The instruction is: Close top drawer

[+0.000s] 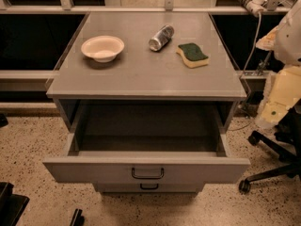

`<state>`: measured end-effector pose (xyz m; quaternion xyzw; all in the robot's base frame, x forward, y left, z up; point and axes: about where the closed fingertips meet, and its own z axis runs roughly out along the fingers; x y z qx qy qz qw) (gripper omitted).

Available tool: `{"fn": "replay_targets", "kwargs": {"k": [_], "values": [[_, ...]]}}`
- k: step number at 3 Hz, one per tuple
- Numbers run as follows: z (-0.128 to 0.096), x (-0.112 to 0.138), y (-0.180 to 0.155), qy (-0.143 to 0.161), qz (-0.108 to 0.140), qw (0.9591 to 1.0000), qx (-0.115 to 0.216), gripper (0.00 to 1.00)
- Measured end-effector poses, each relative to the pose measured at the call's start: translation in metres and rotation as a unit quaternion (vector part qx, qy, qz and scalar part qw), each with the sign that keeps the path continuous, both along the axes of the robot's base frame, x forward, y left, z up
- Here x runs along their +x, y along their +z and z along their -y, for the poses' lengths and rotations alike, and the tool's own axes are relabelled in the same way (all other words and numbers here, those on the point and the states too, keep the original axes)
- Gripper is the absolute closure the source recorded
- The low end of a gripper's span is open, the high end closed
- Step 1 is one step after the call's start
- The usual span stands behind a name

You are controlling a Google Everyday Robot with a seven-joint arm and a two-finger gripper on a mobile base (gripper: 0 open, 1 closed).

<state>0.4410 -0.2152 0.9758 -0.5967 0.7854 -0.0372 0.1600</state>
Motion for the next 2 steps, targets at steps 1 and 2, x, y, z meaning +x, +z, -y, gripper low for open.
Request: {"fn": "replay_targets", "kwargs": {"k": [1, 2], "values": [[-0.003, -0.009, -0.011, 0.014, -0.002, 0.9992, 0.037, 0.0], [0.0, -0.029, -0.071, 0.039, -0.019, 0.9921, 0.118, 0.0]]}}
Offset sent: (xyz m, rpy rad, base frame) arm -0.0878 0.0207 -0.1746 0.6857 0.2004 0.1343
